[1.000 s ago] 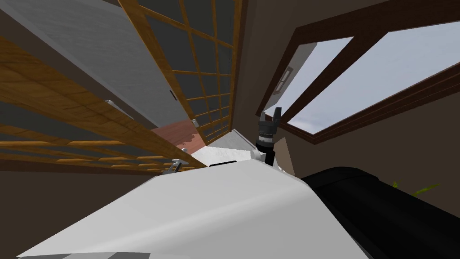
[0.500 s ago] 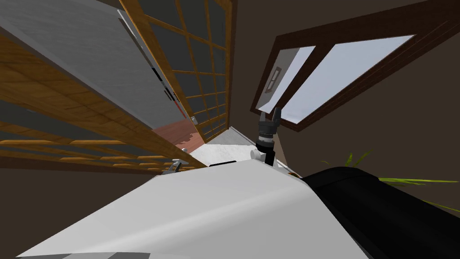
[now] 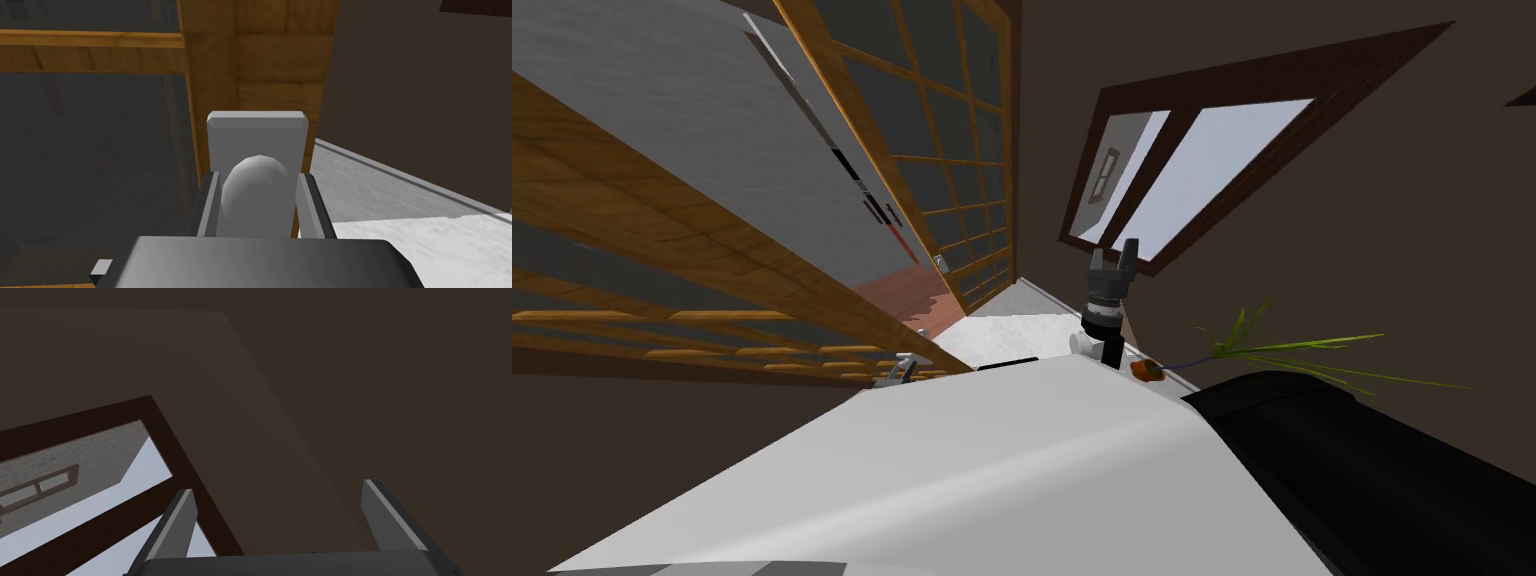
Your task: Pull the door open
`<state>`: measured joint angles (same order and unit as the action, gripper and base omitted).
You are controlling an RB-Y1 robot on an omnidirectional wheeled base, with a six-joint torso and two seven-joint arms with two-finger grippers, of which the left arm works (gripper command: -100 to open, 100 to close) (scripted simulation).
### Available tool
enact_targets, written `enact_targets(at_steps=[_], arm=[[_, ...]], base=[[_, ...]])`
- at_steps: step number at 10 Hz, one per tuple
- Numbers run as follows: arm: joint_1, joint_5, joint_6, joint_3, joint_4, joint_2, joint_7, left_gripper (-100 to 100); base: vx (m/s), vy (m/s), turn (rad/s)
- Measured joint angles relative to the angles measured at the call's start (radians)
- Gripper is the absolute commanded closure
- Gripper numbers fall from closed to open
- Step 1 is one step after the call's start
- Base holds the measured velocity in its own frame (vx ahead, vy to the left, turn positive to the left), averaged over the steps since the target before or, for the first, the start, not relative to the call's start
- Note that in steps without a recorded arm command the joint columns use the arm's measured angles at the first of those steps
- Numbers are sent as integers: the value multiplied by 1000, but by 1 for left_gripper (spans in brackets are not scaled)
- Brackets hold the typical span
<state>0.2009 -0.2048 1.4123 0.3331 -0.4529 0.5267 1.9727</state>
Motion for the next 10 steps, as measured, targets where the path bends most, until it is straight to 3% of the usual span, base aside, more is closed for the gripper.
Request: enact_targets(at_steps=[10], arm=[[-23, 3, 19, 8, 43, 1, 10, 100]], base=[[-188, 64, -134]])
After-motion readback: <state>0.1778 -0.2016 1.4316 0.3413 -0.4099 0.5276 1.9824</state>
